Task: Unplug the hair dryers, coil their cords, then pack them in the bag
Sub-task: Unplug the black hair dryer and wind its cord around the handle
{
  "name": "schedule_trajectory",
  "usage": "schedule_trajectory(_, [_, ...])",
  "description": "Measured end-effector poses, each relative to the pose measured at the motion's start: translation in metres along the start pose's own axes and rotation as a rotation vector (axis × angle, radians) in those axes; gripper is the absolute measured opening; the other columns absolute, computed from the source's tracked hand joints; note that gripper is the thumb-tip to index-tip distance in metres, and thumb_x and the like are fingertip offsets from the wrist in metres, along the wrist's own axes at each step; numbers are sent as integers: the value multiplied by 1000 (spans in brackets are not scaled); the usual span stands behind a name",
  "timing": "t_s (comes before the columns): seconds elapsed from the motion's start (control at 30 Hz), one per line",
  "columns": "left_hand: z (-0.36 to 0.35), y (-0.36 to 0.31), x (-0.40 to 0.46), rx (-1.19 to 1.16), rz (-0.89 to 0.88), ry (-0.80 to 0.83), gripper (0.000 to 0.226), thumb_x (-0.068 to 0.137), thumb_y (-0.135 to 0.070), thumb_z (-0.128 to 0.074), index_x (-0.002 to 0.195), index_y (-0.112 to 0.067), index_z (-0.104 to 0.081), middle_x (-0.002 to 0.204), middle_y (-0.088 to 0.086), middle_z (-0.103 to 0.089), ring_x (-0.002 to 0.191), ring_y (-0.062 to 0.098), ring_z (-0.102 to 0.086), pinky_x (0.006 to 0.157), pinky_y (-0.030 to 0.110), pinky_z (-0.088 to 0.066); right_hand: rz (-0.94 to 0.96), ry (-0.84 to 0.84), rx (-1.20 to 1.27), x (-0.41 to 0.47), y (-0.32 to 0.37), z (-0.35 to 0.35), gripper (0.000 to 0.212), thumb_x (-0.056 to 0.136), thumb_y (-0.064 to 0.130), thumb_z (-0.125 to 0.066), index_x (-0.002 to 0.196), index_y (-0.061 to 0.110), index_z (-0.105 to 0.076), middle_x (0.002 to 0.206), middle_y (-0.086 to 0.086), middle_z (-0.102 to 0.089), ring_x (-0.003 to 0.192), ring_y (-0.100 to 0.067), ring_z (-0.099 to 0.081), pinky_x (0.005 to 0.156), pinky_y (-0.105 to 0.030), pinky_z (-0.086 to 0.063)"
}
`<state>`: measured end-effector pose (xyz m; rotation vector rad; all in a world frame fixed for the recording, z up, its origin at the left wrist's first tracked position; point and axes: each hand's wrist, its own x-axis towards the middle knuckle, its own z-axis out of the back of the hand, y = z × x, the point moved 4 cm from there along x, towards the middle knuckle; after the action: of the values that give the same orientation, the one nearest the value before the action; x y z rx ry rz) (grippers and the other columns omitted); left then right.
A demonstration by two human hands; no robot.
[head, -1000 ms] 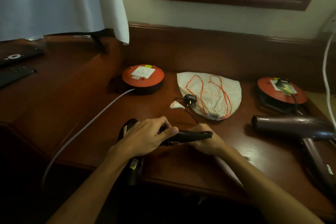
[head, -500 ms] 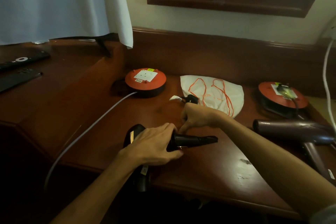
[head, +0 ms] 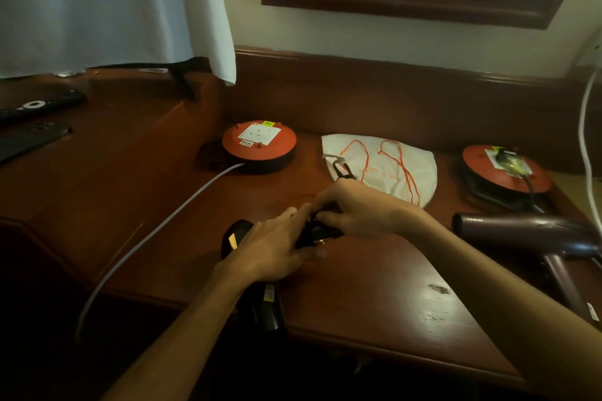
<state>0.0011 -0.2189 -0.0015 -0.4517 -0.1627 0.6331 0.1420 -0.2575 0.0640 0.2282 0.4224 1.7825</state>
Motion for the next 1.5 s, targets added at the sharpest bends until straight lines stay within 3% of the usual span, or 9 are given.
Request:
schedule_trajectory(0.13, [1, 1, 3, -63, -1, -47, 43, 90, -60, -66, 117, -39, -40, 116, -12, -61, 107, 18, -64, 84, 44, -51, 23, -50, -112, -13, 12, -2, 18, 101, 14, -53, 101, 13, -71, 87, 5, -66, 71, -9, -59, 61, -22, -46])
schedule_trajectory(0.3, [5, 7, 6, -159, 29, -52, 48, 83, -57, -76, 115, -41, -45, 120, -14, -67, 108, 10, -66, 84, 35, -56, 49, -112, -141, -29, 12, -12, 20, 103, 19, -53, 110, 18, -71, 92, 3, -68, 70, -12, -59, 59, -28, -44])
schedule_trajectory(0.5, [14, 12, 8, -346, 26, -119, 53, 73, -47, -90, 114, -36, -57, 106, -16, -69, 96, 1, -67, 79, 29, -58, 66, -333, 195, -53, -4, -34, 34, 99, 12, -62, 132, 19, -67, 83, 25, -58, 70, -2, -59, 61, -20, -44])
schedule_trajectory(0.77, [17, 10, 10, -336, 5, 6, 56, 68, -54, -86, 115, -44, -59, 104, -15, -67, 88, 5, -69, 76, 31, -59, 101, -411, 131, -61, -24, -62, 45, 99, 5, -58, 140, 24, -61, 100, 8, -64, 83, -5, -53, 69, -14, -39])
schedule_trajectory(0.93, [19, 15, 7, -410, 34, -143, 49, 79, -81, -61, 109, -42, -65, 98, -15, -69, 92, 4, -69, 79, 33, -58, 188, -539, 103, -61, -18, -69, 39, 96, -1, -60, 131, 16, -67, 118, 7, -63, 109, -4, -51, 87, -12, -41])
schedule_trajectory(1.1, [18, 17, 9, -451, 26, -207, 26, 90, -60, -67, 105, -39, -69, 91, -14, -73, 86, 5, -72, 75, 41, -61, 124, -659, 215, -59, -22, -74, 18, 94, 3, -67, 108, 11, -75, 95, 15, -64, 82, 1, -63, 68, -13, -46])
schedule_trajectory(1.23, [23, 24, 6, -601, 25, -147, 26, 88, -56, -70, 106, -37, -72, 95, -7, -73, 87, 16, -75, 78, 51, -62, -54, -456, 640, -59, -32, -76, 8, 94, 20, -71, 91, 22, -78, 70, 1, -71, 54, -10, -61, 53, -24, -47])
schedule_trajectory(1.37, [15, 15, 5, -479, 1, -48, 29, 90, -61, -66, 109, -40, -70, 98, -8, -73, 92, 13, -73, 84, 51, -60, -119, -128, 689, -50, -46, -84, 25, 99, 32, -65, 86, 11, -72, 67, -17, -67, 48, -22, -56, 49, -33, -46])
schedule_trajectory(1.5, [16, 8, 3, -435, 6, -38, 22, 92, -58, -67, 107, -42, -70, 97, -10, -73, 90, 9, -72, 84, 49, -59, -112, -36, 644, -41, -51, -78, 14, 99, 31, -64, 87, 36, -68, 64, 8, -65, 52, -12, -54, 49, -29, -46])
